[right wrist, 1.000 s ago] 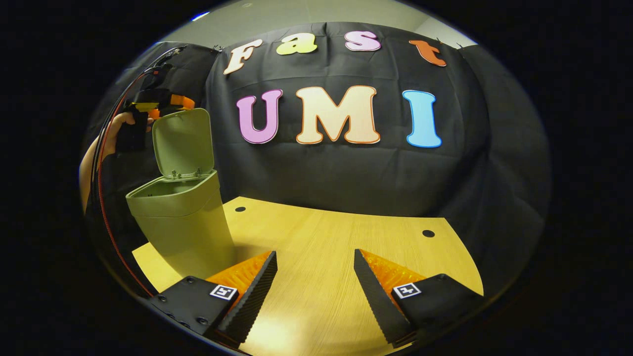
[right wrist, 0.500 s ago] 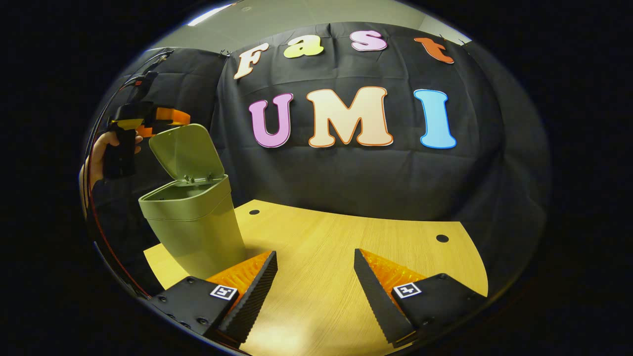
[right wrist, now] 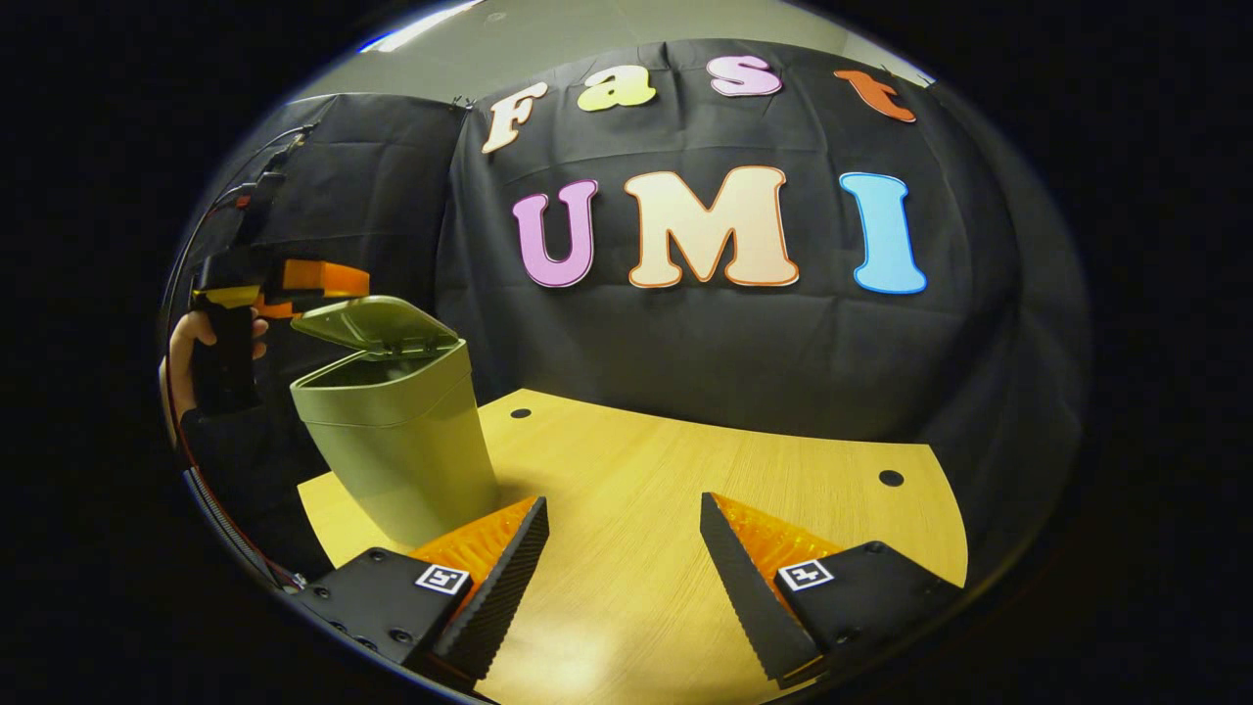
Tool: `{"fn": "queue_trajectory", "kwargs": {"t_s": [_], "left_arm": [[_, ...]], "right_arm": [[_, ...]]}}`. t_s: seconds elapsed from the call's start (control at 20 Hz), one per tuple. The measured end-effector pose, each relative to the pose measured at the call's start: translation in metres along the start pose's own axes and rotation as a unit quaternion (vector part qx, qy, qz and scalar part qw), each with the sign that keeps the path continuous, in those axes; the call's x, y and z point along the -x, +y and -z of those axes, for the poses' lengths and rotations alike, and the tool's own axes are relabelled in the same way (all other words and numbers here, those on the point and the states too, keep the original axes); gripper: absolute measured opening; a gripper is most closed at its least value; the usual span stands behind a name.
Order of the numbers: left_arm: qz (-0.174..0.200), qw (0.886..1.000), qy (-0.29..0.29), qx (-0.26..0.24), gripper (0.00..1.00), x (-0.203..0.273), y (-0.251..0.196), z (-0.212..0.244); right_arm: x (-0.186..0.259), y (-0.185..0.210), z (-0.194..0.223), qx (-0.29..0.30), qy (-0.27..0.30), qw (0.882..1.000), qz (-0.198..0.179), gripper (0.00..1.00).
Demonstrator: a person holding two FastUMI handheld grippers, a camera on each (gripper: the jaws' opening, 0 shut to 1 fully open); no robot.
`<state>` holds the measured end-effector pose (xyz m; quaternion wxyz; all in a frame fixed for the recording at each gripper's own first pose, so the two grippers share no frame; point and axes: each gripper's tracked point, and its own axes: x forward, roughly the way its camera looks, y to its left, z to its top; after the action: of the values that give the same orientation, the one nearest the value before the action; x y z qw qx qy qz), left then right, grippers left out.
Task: Press the lid of the desktop garbage bin to open it, pick up the crumpled paper on the desktop and throw it into the bin, then pick up the pop can on the desktop and drop it into the bin, and finally close the garbage bin lid.
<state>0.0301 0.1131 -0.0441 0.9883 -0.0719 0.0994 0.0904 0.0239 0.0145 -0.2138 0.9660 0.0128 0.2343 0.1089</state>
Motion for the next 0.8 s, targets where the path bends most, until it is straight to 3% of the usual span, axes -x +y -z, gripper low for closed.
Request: {"fn": "queue_trajectory", "kwargs": {"t_s": [0.25, 0.8], "left_arm": [[-0.006, 0.999, 0.046, -0.008, 0.95, 0.002, -0.002, 0.044], [0.009, 0.996, 0.075, -0.052, 0.93, -0.004, -0.006, 0.074]], "right_arm": [[-0.001, 0.001, 0.004, 0.006, 0.005, 1.000, -0.009, 0.98], [-0.006, 0.005, 0.014, -0.010, 0.013, 1.000, -0.022, 0.99]]}}
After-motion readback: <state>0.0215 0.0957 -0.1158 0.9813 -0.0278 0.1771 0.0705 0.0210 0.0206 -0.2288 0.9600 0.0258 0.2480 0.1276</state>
